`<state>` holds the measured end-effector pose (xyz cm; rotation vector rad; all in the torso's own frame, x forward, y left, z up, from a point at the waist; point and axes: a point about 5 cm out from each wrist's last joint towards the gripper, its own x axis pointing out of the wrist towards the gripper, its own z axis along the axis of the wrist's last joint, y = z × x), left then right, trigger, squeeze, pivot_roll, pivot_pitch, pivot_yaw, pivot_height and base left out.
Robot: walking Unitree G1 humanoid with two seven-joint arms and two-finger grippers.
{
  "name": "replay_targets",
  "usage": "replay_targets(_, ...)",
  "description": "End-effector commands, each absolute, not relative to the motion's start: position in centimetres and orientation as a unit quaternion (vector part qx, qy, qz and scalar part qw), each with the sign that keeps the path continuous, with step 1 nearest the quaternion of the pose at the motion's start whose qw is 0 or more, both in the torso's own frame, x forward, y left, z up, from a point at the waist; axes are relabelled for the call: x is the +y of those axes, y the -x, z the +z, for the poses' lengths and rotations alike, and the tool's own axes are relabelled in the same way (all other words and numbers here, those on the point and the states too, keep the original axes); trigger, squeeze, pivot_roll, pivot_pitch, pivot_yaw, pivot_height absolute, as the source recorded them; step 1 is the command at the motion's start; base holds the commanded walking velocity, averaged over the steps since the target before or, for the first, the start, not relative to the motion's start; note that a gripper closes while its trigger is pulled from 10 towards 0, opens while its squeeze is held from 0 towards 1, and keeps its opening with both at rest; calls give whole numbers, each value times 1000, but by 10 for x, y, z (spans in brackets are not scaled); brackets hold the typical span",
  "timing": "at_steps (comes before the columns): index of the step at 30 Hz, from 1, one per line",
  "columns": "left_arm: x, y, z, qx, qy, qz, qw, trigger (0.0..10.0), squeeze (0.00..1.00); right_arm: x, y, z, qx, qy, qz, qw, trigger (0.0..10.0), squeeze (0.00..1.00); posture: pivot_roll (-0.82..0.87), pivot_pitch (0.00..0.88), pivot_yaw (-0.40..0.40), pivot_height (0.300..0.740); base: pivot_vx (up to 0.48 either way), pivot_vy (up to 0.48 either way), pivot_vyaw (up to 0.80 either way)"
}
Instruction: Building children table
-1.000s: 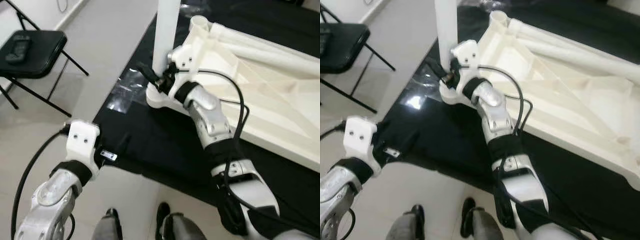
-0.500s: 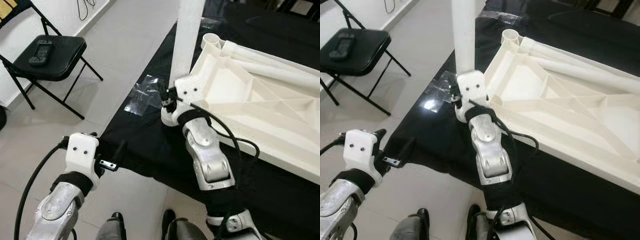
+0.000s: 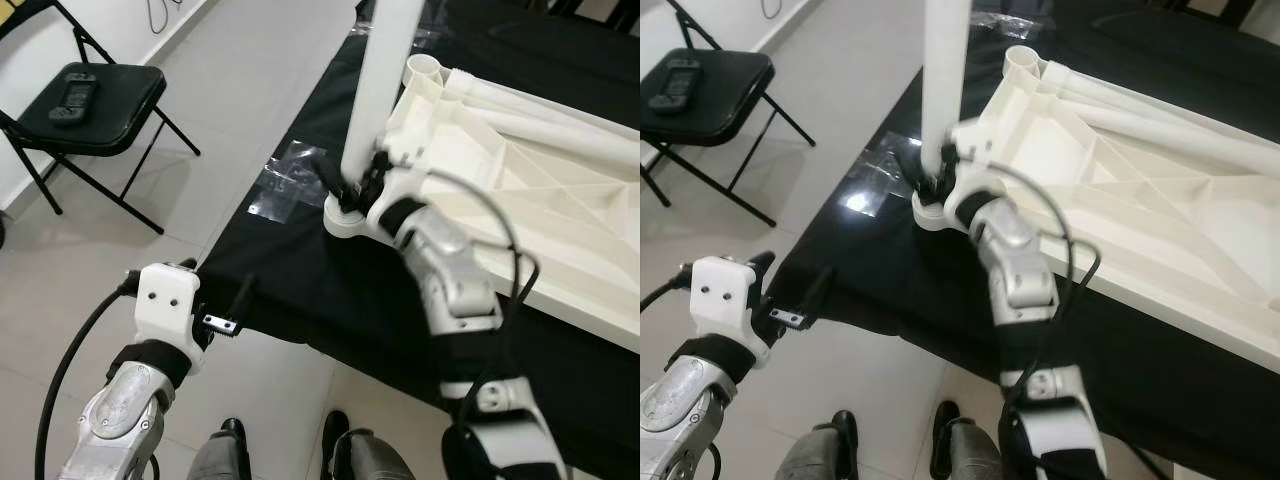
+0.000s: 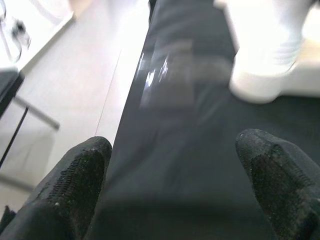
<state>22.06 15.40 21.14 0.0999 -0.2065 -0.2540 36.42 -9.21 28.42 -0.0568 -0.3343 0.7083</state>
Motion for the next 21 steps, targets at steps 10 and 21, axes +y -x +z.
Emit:
replay_targets(10, 135, -201, 219, -120, -77, -229, 963, 10000, 0, -75, -371, 284, -140, 91, 535, 829, 10000, 0, 185, 352, -109, 740, 0, 0, 0)
replay_targets(21, 125, -183, 216, -83, -88, -342, 932, 10000, 0, -83, -376, 259, -87, 35, 613, 784, 0, 0, 194, 347, -109, 740, 0, 0, 0)
